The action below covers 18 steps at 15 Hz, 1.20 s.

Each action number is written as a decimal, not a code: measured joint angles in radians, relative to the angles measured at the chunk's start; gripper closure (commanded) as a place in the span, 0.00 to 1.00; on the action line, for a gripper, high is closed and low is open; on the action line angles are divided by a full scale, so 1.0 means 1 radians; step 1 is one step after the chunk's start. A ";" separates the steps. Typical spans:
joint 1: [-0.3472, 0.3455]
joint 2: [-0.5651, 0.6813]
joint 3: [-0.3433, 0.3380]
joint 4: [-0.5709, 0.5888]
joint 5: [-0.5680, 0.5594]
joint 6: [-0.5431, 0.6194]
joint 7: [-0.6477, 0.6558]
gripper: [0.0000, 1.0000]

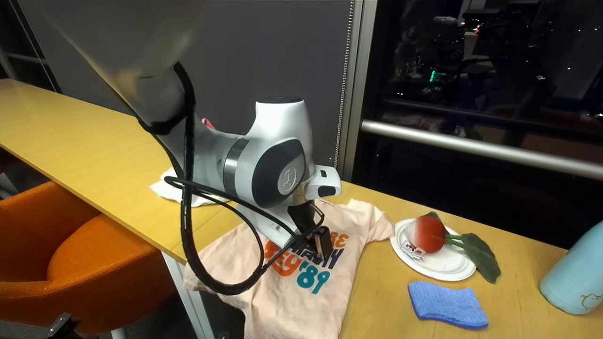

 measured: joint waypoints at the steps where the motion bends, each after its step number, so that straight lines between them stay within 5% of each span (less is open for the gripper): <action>1: -0.001 0.003 -0.001 -0.004 0.003 0.013 0.002 0.00; 18: -0.074 0.003 -0.051 -0.009 0.018 0.063 0.005 0.00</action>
